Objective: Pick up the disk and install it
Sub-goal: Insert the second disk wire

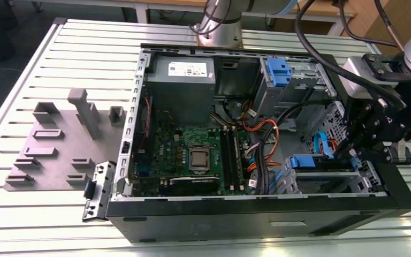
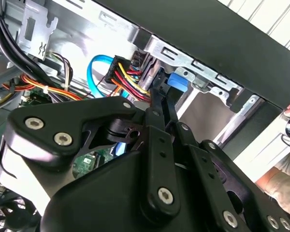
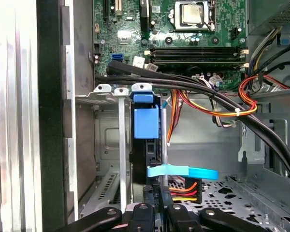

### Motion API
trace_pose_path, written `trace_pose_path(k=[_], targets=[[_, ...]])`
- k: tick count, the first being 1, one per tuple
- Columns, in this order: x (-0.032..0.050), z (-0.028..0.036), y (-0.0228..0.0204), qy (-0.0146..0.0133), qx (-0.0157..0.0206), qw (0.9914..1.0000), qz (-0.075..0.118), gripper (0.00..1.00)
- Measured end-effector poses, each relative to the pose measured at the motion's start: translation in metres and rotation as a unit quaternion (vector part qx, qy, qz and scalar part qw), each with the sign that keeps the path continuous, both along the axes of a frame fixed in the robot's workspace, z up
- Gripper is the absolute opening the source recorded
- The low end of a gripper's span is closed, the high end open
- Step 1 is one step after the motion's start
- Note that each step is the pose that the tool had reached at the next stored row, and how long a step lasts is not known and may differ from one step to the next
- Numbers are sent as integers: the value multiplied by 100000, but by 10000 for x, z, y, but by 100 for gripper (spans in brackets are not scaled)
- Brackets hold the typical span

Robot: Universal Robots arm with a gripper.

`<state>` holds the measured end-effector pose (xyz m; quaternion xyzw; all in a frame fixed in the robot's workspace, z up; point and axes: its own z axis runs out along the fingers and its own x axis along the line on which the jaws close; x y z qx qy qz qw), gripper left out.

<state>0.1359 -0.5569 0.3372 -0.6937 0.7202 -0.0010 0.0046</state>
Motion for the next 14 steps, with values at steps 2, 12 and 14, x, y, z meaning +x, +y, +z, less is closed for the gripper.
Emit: trace_pose_path(k=[2,12,14], targets=[[-2,-3,2,-1,-3,100000,0,17],[-17,-50,3,-9,-30,100000,0,17],[-17,-52,2,-8,-33,100000,-1,17]])
